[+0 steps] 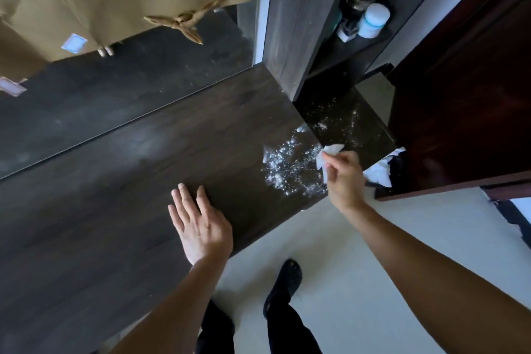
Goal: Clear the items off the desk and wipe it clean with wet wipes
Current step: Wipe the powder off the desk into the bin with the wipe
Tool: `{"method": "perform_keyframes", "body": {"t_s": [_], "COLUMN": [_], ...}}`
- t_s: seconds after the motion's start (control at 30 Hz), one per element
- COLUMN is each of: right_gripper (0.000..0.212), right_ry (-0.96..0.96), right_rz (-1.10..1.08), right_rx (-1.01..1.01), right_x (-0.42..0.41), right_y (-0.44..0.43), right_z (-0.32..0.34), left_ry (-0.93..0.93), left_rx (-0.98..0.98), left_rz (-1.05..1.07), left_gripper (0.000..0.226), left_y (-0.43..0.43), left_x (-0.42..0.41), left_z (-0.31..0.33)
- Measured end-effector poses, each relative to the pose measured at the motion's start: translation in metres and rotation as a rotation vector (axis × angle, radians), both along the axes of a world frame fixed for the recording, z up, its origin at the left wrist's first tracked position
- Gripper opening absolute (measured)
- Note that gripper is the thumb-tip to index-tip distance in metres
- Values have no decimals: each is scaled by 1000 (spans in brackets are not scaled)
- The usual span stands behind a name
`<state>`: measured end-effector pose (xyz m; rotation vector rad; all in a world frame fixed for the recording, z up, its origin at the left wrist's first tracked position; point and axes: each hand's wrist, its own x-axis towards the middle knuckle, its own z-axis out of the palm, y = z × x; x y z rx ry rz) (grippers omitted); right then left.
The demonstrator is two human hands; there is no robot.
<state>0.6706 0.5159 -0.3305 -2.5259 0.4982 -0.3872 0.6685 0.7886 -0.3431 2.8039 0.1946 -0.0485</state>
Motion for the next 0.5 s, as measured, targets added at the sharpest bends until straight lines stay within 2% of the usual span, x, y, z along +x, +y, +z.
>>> {"method": "perform_keyframes", "body": {"t_s": [0.1,0.17,0.3,0.37,0.5], "right_gripper": [35,34,27,32,42], "right_ry": [2,-17,44,72,200], "right_rz": [279,410,407,481,725], "right_rx": [-90,-83,-89,-102,-102], "right_x": [-25,-19,63,85,15], "right_y": [13,0,-16,-4,4], "right_z": [-17,-13,-9,-11,-9], "left_ry": [-15,-19,-14,-28,-54], "left_rx": [45,67,81,81,88], "left_rz": [0,3,12,17,16], "left_gripper": [52,53,53,52,51], "left_y": [-3,-5,-7,-8,-7], "left_x": [-1,1,2,3,3], "left_z": [-3,-2,-1,0,1]}}
